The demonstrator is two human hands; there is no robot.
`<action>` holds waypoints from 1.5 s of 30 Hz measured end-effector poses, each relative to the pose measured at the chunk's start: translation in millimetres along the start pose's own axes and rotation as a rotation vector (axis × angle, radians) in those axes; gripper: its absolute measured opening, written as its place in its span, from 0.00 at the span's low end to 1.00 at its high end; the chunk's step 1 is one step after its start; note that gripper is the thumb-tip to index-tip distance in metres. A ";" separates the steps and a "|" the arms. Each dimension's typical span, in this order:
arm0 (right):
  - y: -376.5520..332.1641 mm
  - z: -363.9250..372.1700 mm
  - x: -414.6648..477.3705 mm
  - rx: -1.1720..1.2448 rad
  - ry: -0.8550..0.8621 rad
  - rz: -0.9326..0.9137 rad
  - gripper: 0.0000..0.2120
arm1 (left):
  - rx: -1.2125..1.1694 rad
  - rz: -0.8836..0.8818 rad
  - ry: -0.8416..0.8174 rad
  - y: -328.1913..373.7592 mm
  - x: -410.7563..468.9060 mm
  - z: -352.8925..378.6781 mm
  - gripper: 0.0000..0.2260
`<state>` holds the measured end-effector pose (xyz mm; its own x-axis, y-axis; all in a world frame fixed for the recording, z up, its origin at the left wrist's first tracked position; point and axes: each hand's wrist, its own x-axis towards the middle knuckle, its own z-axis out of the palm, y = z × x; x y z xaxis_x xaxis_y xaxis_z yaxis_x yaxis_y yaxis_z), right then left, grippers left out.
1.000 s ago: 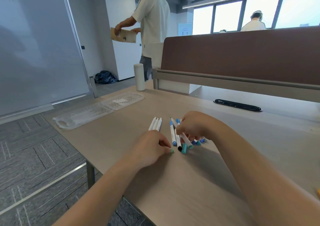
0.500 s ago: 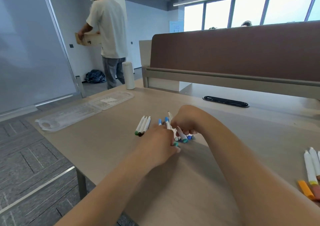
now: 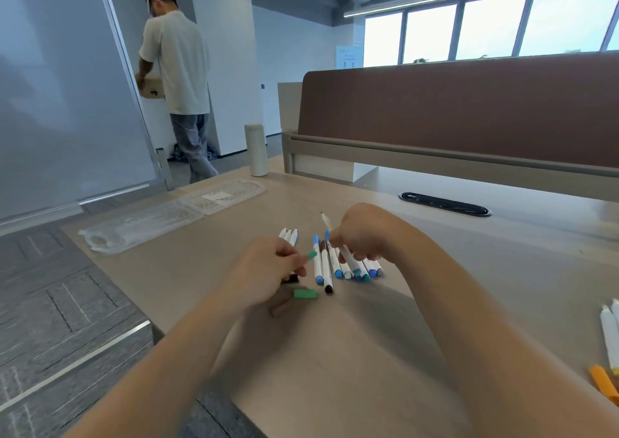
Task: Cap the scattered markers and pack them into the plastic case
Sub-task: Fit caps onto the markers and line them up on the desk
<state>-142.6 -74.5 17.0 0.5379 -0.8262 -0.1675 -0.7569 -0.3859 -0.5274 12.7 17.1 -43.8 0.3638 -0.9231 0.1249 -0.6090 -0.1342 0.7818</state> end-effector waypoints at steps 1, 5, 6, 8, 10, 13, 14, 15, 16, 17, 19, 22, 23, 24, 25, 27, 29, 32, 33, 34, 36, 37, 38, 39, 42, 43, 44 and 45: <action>-0.6 0.9 0.0 0.001 0.007 -0.021 0.09 | -0.077 -0.027 0.009 -3.7 0.4 -5.2 0.08; -5.2 6.5 -5.4 -0.027 -0.107 -0.093 0.07 | -0.364 -0.105 0.031 -14.1 1.5 -18.9 0.03; -6.7 7.9 -6.9 -0.055 -0.127 -0.105 0.06 | -0.387 -0.108 0.038 -16.0 0.7 -21.2 0.03; -9.4 9.5 -8.4 -0.103 -0.143 -0.120 0.05 | -0.397 -0.113 0.053 -19.3 -1.1 -23.3 0.04; -11.4 9.9 -10.1 -0.134 -0.158 -0.125 0.06 | -0.416 -0.116 0.058 -21.4 -3.3 -24.4 0.04; -13.9 10.7 -12.3 -0.167 -0.175 -0.139 0.05 | -0.451 -0.121 0.062 -23.9 -4.2 -25.6 0.04; -14.7 11.0 -12.9 -0.174 -0.177 -0.142 0.05 | -0.463 -0.121 0.061 -24.3 -4.2 -26.0 0.04; -15.2 11.6 -13.2 -0.178 -0.180 -0.142 0.05 | -0.469 -0.120 0.058 -24.8 -4.4 -26.5 0.04; -15.4 12.2 -13.2 -0.179 -0.184 -0.141 0.05 | -0.471 -0.117 0.053 -25.4 -4.5 -26.7 0.04; -15.4 12.9 -12.8 -0.182 -0.188 -0.139 0.06 | -0.470 -0.113 0.048 -25.7 -5.0 -26.9 0.05; -15.1 14.2 -11.8 -0.188 -0.195 -0.137 0.06 | -0.456 -0.106 0.042 -27.3 -4.9 -27.1 0.05; -14.5 15.6 -9.6 -0.177 -0.188 -0.163 0.04 | -0.460 -0.089 0.030 -29.6 -3.7 -26.8 0.05; -14.7 16.4 -9.3 -0.173 -0.187 -0.179 0.03 | -0.473 -0.081 0.027 -29.4 -3.7 -26.4 0.05; -15.2 17.2 -9.0 -0.172 -0.187 -0.195 0.04 | -0.486 -0.077 0.022 -28.5 -3.5 -25.4 0.05; -15.3 18.0 -8.7 -0.169 -0.184 -0.214 0.04 | -0.498 -0.075 0.016 -27.3 -3.5 -24.1 0.06; -15.3 19.4 -7.9 -0.145 -0.177 -0.256 0.05 | -0.517 -0.071 0.005 -24.1 -3.4 -22.0 0.07; -15.5 19.9 -8.5 -0.118 -0.163 -0.304 0.03 | -0.533 -0.068 0.018 -22.1 -1.4 -21.5 0.07; -17.4 21.7 -10.5 -0.107 -0.102 -0.362 0.04 | -0.549 -0.044 0.067 -22.1 2.3 -24.2 0.07; -17.6 22.8 -10.5 -0.083 -0.085 -0.369 0.04 | -0.550 -0.036 0.081 -22.1 3.3 -25.9 0.07; -17.3 23.9 -10.0 -0.054 -0.067 -0.369 0.05 | -0.548 -0.029 0.093 -21.7 4.3 -27.4 0.07; -17.1 26.2 -8.1 -0.001 -0.025 -0.352 0.04 | -0.555 -0.016 0.112 -19.7 6.6 -29.2 0.07; -17.3 27.5 -6.5 0.022 -0.004 -0.334 0.04 | -0.577 -0.016 0.123 -18.8 7.8 -29.6 0.07; -17.7 28.8 -4.4 0.037 0.019 -0.308 0.05 | -0.601 -0.018 0.132 -18.3 9.5 -29.3 0.07; -18.5 30.6 -1.3 0.037 0.043 -0.270 0.05 | -0.600 -0.021 0.140 -18.9 11.8 -28.2 0.07; -20.9 38.4 16.3 -0.029 0.109 -0.112 0.08 | -0.359 -0.065 0.150 -25.7 12.9 -24.9 0.06; -21.8 41.1 23.5 -0.062 0.118 -0.060 0.09 | -0.253 -0.084 0.149 -27.8 11.0 -25.3 0.06; -23.6 43.9 29.8 -0.100 0.118 -0.014 0.10 | -0.156 -0.086 0.144 -29.6 8.6 -27.1 0.05; -25.8 46.5 35.2 -0.137 0.115 0.023 0.10 | -0.060 -0.068 0.125 -30.7 5.9 -29.2 0.05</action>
<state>-86.8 -74.5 -14.0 0.4794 -0.8742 -0.0775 -0.8163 -0.4117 -0.4051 54.2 26.3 -49.2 0.4905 -0.8597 0.1425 -0.5378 -0.1699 0.8258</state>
